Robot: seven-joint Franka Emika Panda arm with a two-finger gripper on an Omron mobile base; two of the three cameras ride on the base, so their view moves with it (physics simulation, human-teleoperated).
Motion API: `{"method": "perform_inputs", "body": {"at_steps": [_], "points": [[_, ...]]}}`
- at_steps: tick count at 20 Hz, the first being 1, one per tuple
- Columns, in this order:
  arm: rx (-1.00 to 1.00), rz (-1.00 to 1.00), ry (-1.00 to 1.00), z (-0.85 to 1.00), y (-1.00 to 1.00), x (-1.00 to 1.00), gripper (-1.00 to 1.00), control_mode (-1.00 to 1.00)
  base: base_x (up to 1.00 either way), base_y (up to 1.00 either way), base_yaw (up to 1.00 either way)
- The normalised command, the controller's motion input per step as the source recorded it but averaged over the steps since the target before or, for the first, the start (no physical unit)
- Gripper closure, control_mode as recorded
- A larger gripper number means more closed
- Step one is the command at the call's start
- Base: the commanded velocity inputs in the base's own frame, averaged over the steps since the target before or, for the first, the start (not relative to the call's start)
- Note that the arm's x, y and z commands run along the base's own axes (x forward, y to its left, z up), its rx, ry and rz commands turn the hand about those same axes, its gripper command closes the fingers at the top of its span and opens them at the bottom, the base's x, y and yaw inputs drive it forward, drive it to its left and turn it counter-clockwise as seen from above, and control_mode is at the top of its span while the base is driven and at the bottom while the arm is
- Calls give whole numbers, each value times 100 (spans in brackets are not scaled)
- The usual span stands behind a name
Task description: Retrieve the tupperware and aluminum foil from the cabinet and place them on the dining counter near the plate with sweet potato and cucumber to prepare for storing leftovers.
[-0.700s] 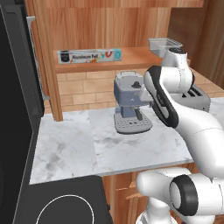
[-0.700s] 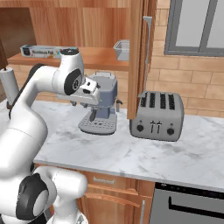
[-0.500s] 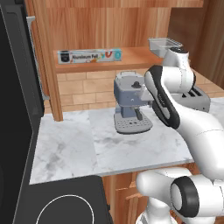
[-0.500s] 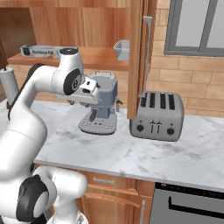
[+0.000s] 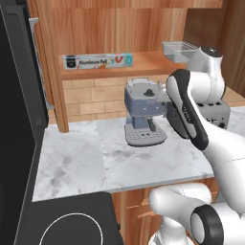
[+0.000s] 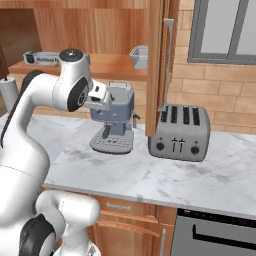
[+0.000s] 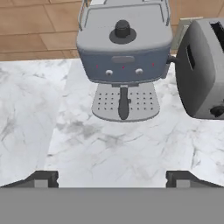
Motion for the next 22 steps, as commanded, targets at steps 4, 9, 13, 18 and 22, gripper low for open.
{"method": "perform_inputs", "body": {"at_steps": [4, 9, 13, 18, 22], "points": [[17, -16, -4, 47, 34, -14, -100, -100, 0, 0, 0], [31, -25, 7, 30, 36, -31, -100, -100, 0, 0, 0], [41, -26, 15, 21, 40, -42, -100, -100, 0, 0, 0], [40, -27, 19, 9, 48, -14, -100, -100, 0, 0, 0], [31, -35, 9, 26, 36, 7, -100, -100, 0, 0, 0]]}}
